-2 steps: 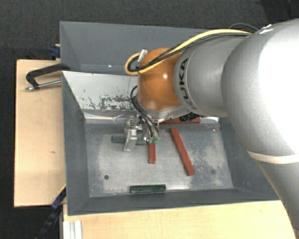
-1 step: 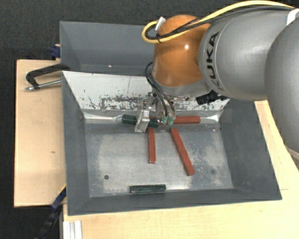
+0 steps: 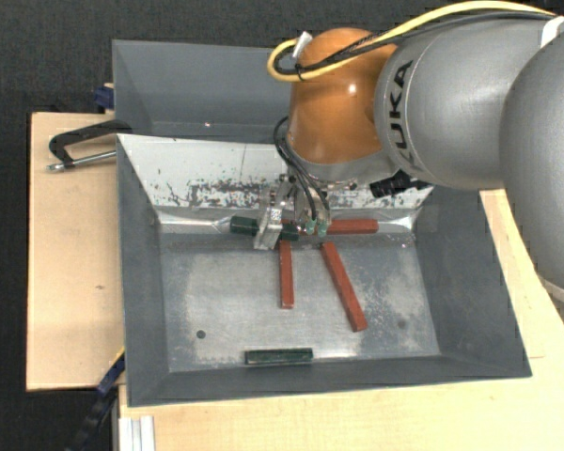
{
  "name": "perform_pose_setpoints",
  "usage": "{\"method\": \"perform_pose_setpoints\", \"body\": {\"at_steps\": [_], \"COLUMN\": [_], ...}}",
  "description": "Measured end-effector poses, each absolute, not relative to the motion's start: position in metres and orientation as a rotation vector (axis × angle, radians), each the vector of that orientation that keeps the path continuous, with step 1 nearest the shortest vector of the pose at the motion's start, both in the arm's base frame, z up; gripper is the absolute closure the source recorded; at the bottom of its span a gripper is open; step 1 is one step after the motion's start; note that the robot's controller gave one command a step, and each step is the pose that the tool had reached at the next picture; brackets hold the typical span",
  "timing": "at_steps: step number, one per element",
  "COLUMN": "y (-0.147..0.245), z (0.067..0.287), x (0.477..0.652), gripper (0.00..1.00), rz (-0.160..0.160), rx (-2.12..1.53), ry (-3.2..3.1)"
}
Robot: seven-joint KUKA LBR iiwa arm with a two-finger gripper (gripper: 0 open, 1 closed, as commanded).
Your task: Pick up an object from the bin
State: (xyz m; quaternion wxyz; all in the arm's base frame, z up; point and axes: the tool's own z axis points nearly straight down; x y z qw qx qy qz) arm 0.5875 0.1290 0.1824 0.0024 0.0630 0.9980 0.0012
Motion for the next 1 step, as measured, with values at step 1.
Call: {"method": "perform_pose_setpoints", "body": {"at_steps": [1], "y": [0.1105], "z": [0.2087], "x": [0.5826], "gripper": [1.0], "rz": [0.003], "rx": [-0.034], "ry": [3.144]}}
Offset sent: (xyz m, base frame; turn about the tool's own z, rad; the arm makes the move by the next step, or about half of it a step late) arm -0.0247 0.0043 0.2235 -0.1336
